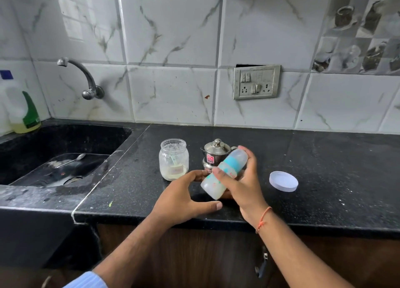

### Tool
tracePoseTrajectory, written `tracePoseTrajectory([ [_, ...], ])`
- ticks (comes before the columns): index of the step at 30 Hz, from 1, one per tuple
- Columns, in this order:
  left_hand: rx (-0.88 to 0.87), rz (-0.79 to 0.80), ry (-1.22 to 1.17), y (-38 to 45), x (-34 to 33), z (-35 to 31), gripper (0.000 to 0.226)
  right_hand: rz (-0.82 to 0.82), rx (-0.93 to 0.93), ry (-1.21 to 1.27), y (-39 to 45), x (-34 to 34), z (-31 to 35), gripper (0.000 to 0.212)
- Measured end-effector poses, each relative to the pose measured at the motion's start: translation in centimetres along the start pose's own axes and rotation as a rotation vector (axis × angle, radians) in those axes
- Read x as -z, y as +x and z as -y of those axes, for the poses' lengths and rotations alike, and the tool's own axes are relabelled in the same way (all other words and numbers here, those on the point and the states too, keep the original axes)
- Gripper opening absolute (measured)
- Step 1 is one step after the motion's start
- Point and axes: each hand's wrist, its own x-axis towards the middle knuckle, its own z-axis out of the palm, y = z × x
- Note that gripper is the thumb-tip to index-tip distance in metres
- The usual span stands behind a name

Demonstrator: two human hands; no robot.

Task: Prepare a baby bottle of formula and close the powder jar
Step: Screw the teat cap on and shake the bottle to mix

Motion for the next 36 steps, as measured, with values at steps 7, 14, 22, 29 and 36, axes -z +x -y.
tracePoseTrajectory([
  [7, -0.017, -0.008, 0.006, 0.0, 0.0, 0.1, 0.094, -0.016, -0.016, 0.023, 0.2, 0.3, 0.1, 0.072],
  [14, -0.04, -0.011, 0.001, 0.2, -0.1, 0.3, 0.094, -0.082, -0.009, 0.068, 0.4, 0.4, 0.6, 0.072],
  [22, -0.052, -0.018, 0.001, 0.2, -0.2, 0.4, 0.093, -0.069, -0.023, 0.044, 0.3, 0.7, 0.3, 0.076],
  [29, -0.039, -0.013, 0.028, 0.1, -0.2, 0.3, 0.095, -0.166, 0.011, 0.134, 0.7, 1.2, 0.5, 0.07],
  [36, -0.041, -0.023, 0.036, 0.2, -0.2, 0.5, 0.093, -0.262, 0.004, 0.244, 0.8, 1.2, 1.1, 0.071],
])
